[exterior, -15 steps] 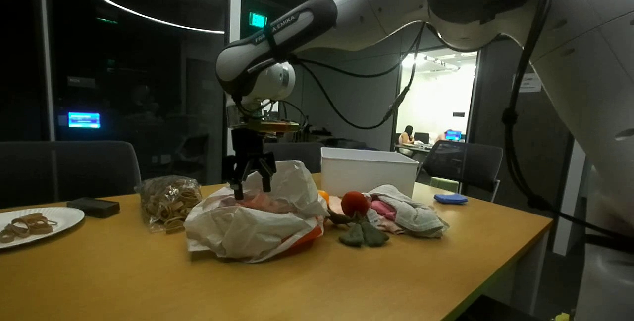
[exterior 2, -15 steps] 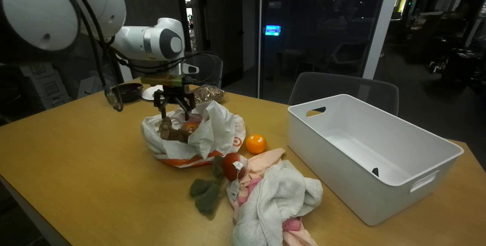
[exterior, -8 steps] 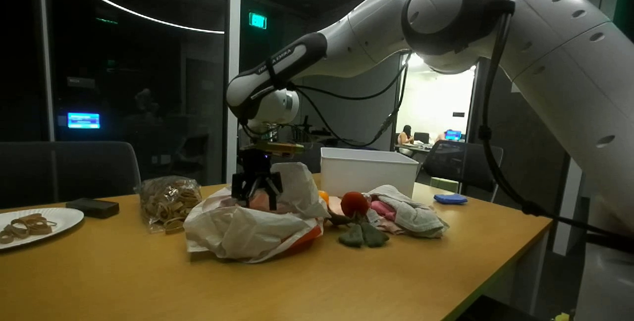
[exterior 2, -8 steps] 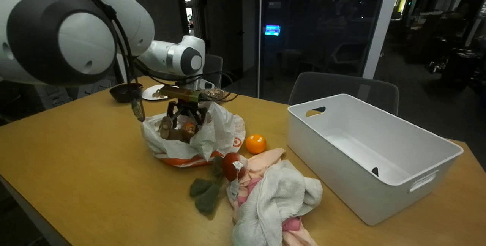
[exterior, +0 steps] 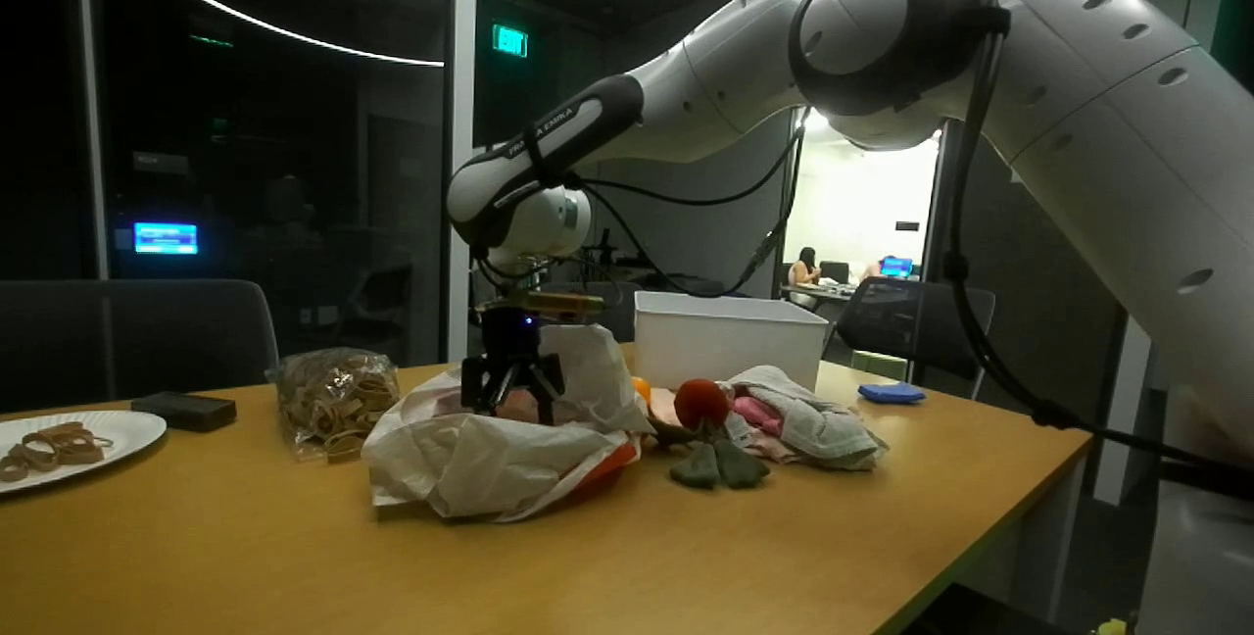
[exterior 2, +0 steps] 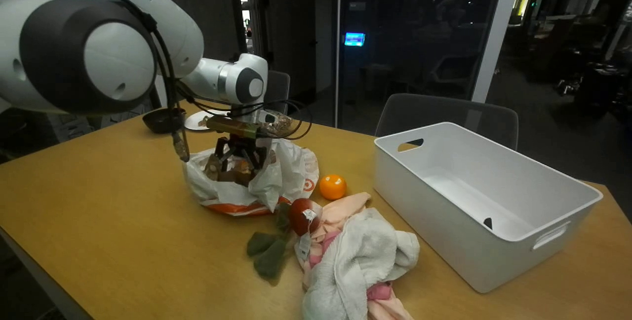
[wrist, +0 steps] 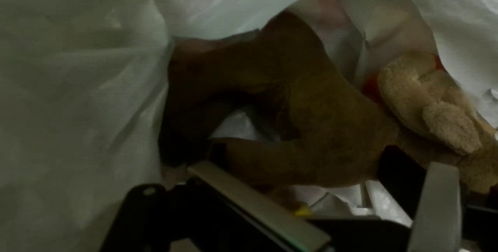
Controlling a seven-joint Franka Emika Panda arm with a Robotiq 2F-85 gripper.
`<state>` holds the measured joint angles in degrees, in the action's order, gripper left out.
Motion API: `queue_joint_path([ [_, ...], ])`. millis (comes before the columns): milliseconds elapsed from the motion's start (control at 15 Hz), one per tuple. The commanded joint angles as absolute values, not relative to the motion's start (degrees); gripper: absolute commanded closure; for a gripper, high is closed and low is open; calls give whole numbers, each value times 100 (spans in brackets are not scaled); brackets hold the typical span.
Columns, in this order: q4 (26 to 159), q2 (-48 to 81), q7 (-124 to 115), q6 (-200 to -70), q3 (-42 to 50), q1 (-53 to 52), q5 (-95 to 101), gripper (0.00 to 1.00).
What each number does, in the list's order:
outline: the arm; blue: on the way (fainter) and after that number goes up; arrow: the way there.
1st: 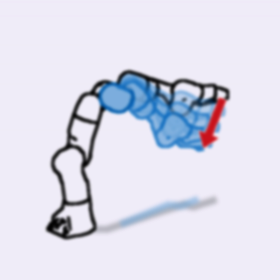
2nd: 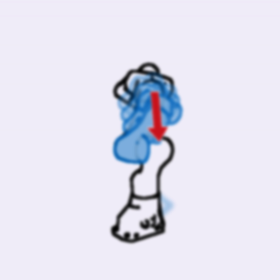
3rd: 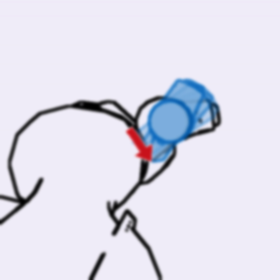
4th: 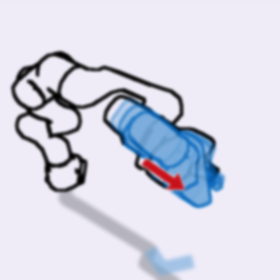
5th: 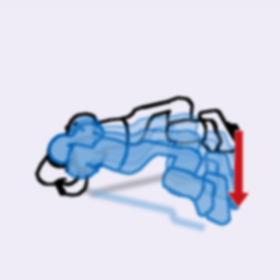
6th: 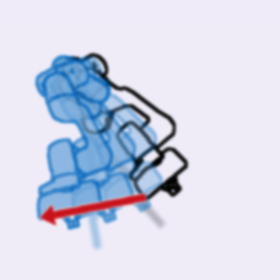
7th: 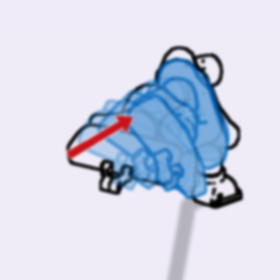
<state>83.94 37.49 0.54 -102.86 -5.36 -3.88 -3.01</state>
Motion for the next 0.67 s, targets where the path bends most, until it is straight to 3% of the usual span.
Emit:
queue_joint_path([
  [0, 8434, 3788, -268, -9946, -456, -483, -368, 8],
  [67, 8471, 3784, -310, -9936, -448, -490, -357, 27],
  [600, 8455, 3624, -702, -10028, -386, -565, -262, 87],
])
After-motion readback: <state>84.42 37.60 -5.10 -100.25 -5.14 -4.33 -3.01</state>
